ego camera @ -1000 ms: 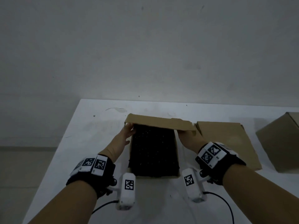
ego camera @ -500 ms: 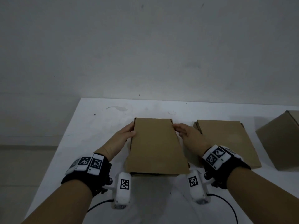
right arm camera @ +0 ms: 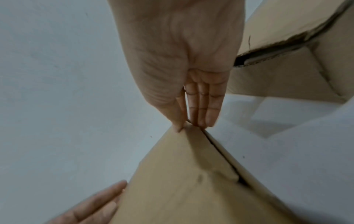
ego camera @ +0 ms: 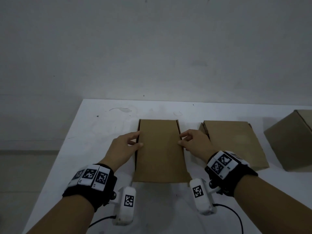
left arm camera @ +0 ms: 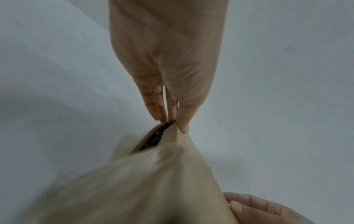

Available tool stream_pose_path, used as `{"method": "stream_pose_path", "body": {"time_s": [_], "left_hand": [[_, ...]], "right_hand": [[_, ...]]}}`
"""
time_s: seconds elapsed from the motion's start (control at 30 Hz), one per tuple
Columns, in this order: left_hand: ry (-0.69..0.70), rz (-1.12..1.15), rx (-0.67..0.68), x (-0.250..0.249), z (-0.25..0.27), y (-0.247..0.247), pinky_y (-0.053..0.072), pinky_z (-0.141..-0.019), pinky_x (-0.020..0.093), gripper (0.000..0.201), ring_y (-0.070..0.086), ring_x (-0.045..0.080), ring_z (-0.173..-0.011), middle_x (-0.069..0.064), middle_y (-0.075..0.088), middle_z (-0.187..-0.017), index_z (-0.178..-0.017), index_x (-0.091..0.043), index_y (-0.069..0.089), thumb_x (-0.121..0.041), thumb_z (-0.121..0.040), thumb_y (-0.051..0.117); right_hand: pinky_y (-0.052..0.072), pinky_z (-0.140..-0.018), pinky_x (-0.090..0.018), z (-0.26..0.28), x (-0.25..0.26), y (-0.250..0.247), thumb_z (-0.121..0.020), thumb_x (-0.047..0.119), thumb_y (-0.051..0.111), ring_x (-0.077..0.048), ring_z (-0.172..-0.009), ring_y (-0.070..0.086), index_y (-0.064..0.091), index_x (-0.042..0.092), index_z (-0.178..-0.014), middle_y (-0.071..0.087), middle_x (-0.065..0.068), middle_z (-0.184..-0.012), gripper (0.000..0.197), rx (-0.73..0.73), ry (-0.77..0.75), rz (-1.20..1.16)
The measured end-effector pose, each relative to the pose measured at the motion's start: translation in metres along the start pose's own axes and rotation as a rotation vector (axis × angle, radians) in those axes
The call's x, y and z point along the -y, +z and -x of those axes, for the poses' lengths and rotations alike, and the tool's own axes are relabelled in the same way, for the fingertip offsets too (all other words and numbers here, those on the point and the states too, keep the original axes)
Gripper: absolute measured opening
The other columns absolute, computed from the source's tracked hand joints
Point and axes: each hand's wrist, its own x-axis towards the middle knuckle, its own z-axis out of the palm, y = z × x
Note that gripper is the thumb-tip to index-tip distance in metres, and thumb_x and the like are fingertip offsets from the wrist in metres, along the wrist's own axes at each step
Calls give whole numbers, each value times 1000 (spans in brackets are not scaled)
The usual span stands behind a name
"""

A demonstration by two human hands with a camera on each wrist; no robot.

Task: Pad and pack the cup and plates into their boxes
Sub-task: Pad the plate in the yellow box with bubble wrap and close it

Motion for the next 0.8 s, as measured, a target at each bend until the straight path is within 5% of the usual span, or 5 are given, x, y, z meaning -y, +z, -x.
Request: {"method": "stream_pose_path", "body": {"time_s": [0.2,0.4,0.57,0.7,0.8], "left_hand": [[-57,40,103,0,14,1,56,-77,27,64,65,11,-89,-7,54,-132,-138,-26,46,-19,-80,73],[-51,-80,82,-4,24,11,55,-80,31,69,59,17,-94,2,47,-136,-143,-22,38,-17,-82,70],[-8,-337,71,-9,30,21,40,-101,32,74,48,22,-118,6,34,-145,-147,-17,27,-29,-86,66],[-54,-412,147,-11,35,32,20,-114,41,93,10,28,-144,0,0,-159,-151,-21,7,-46,-83,65],[-68,-362,225,-9,33,39,16,-118,40,96,7,25,-146,-2,-15,-158,-150,-21,-8,-46,-86,59]], "right_hand": [[58,-69,-32,31,-4,-4,-80,14,73,-24,-80,68,61,9,-96,66,-13,-90,21,180,189,-193],[59,-68,-34,51,-13,7,-81,11,71,-20,-69,65,64,7,-84,67,-11,-77,9,81,147,-164],[59,-68,-38,64,-24,13,-82,20,71,-22,-69,67,62,11,-78,68,-8,-75,13,15,116,-124],[56,-70,-34,74,-33,12,-91,19,57,-21,-74,65,60,14,-85,67,-11,-91,9,151,220,-148],[56,-74,-34,83,-40,13,-91,13,55,-28,-92,65,58,17,-90,64,-16,-104,5,259,298,-227]]}}
